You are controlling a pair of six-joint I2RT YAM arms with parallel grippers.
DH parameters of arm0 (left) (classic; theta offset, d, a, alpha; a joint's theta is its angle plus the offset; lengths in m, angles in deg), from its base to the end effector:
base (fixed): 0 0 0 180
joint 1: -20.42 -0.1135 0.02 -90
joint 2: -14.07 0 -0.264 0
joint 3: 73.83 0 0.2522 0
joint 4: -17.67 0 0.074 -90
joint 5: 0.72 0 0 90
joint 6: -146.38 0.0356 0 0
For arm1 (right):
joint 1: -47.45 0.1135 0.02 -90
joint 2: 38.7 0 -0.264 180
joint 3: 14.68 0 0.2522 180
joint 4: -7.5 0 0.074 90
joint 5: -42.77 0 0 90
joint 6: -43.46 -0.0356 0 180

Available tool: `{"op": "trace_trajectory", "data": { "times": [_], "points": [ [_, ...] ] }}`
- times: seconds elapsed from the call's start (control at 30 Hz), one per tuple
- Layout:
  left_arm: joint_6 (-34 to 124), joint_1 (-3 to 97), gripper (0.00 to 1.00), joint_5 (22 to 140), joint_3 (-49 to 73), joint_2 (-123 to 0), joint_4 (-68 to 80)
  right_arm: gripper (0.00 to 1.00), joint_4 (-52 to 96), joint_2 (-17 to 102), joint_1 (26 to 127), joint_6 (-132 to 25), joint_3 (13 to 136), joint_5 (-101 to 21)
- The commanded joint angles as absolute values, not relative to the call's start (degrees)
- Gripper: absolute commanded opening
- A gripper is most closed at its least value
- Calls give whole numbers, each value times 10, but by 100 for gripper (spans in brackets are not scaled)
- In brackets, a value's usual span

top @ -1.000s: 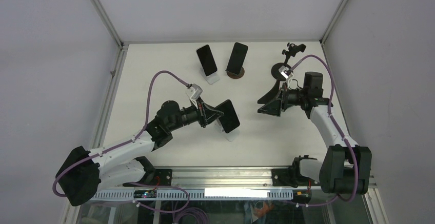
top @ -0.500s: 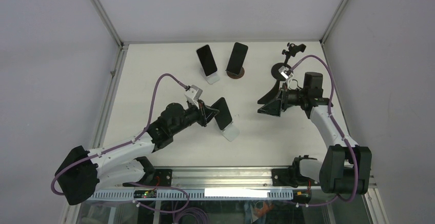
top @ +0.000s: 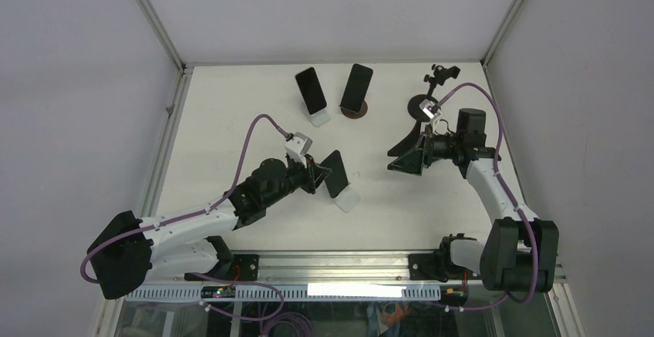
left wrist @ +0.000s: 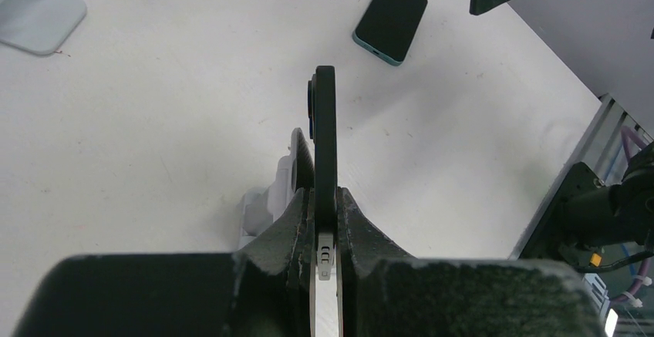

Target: Place the phone on the phone stand

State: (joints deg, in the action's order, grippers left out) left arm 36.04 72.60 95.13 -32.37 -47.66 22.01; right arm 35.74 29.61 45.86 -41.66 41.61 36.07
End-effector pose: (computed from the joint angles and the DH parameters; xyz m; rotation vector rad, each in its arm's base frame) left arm 0.1480 -0.1848 0.2286 0.4556 1.8670 -0.7779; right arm 0.2296 0.0290 0.2558 -0.7749 1.7364 1.5150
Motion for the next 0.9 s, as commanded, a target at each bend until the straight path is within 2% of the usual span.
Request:
{"op": "trace_trajectory", "data": {
  "times": [0.0, 0.37, 0.6, 0.87],
  "points": [
    [372, 732, 0, 970, -298, -486, 278, 99, 356, 296, 454, -404, 437, 362],
    [370, 732, 0, 973, -299, -500, 273, 99, 357, 295, 454, -404, 437, 363],
    [362, 732, 23, 990, -298, -488, 249, 99, 357, 295, 454, -404, 437, 363],
    [356, 732, 40, 1001, -294, -476, 228, 99, 357, 295, 453, -403, 438, 363]
  ]
}}
